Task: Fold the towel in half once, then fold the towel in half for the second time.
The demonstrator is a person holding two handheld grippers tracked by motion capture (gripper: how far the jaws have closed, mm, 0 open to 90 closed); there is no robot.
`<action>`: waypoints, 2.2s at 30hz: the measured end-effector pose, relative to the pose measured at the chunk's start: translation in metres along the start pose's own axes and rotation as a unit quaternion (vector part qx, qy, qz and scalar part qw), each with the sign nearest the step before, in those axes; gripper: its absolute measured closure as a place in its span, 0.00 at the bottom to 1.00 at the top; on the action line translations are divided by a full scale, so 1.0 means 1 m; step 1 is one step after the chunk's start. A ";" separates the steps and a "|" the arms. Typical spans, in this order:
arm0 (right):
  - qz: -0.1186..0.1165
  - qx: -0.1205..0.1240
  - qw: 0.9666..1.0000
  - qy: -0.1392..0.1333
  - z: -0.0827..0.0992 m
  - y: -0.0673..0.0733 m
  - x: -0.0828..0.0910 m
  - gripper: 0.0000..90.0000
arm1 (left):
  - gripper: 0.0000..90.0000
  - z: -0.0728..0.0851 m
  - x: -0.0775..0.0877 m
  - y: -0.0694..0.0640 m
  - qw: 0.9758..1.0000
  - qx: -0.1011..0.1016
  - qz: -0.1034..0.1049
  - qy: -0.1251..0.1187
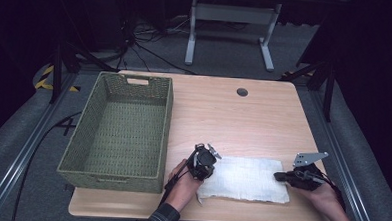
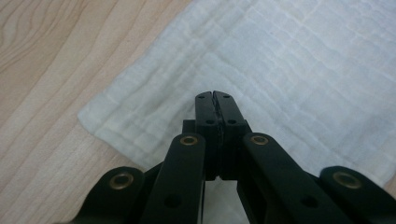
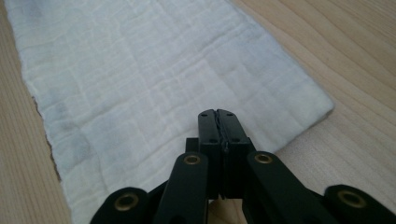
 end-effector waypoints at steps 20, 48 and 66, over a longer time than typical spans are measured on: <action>0.042 -0.022 0.998 -0.035 0.000 -0.026 0.030 0.88 | 0.92 -0.027 0.002 0.014 0.999 -0.009 -0.007 -0.053; 0.040 -0.052 0.998 -0.013 -0.004 -0.061 0.011 0.96 | 0.95 -0.020 -0.016 0.034 1.000 -0.008 -0.006 -0.021; 0.070 -0.037 0.994 -0.072 -0.024 -0.060 0.030 0.97 | 0.96 -0.025 0.016 0.045 0.995 0.024 -0.033 -0.095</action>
Point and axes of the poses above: each handheld gripper's, and its own axes: x roughly backward along the jaws, z roughly out of its underside, y roughly to its left, the point moved 4 cm from there along -x, roughly forward along the jaws, and after that the axes turned 7 degrees about -x, right-handed, at the moved point
